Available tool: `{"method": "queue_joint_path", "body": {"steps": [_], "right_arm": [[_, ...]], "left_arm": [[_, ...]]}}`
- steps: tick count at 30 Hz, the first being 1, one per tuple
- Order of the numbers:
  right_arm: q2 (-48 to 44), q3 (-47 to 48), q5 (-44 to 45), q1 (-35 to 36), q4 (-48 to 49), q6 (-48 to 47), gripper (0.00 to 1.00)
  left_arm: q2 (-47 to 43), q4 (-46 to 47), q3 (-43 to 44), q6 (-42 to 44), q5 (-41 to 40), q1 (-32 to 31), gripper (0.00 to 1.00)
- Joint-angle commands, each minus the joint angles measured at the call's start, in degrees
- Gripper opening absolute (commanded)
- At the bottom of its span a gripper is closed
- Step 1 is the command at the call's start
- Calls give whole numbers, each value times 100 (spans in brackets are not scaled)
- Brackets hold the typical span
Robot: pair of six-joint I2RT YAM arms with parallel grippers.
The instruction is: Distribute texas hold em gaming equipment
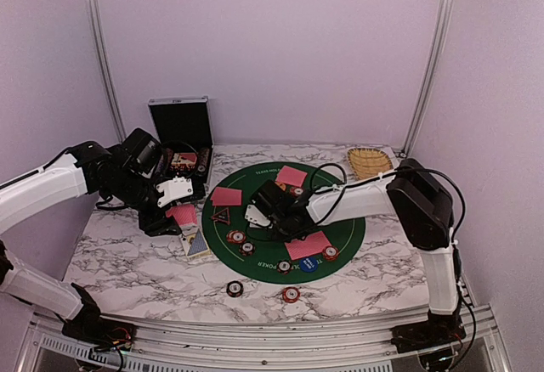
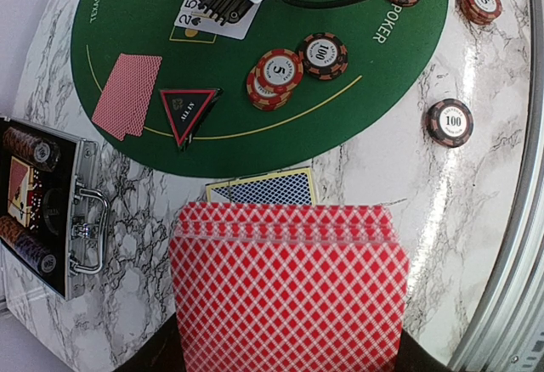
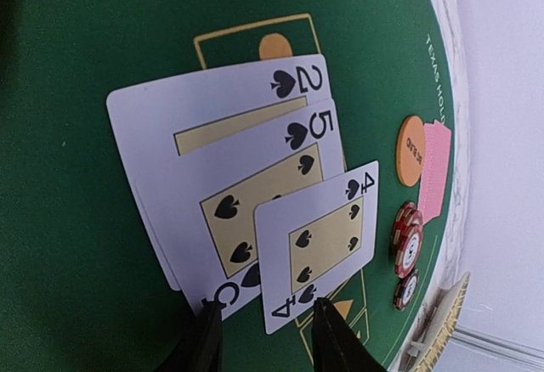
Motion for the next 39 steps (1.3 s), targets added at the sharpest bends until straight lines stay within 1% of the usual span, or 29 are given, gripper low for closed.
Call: {"method": "queue_joint_path", "body": {"steps": [1,6,9,13,16,18,19,21,26,32,39], "right_arm": [[-363,-13,-190,40,-44,155,37],[-696,57,-240,-39,-59,551,39],[-1052,219,-512,-299,-98,1149,36],[-1539,410,-1095,-761,-222,2057,40],[-1834,368,-1551,-1034,-278,2646,46],[-1911,309,-1909,-1212,-381,3049,46],[-1923,247,-2277,-1289,-397,3341,46],[-1913,75,-2679,-1378,-368,3667,46],[-1612,-275,-3460,-1417,-415,4254,41],[-1430,-854,-3795,-1455,-67,4663,35],[-1412,-1431,-4067,-1486,254,4915,28]], "left_arm": [[-63,8,5,-16,102,35,0],[-69,9,-24,-22,124,39,0],[-63,9,-24,-20,136,35,0],[-95,9,-33,-27,134,35,0],[-109,9,-49,-34,139,35,0],[-101,9,-51,-30,152,35,0],[-102,9,-51,-36,157,35,0],[-84,9,-34,-44,168,35,0],[-74,9,1,-56,184,35,0],[-96,4,11,-64,191,35,0],[-98,9,-2,-73,186,35,0]]}}
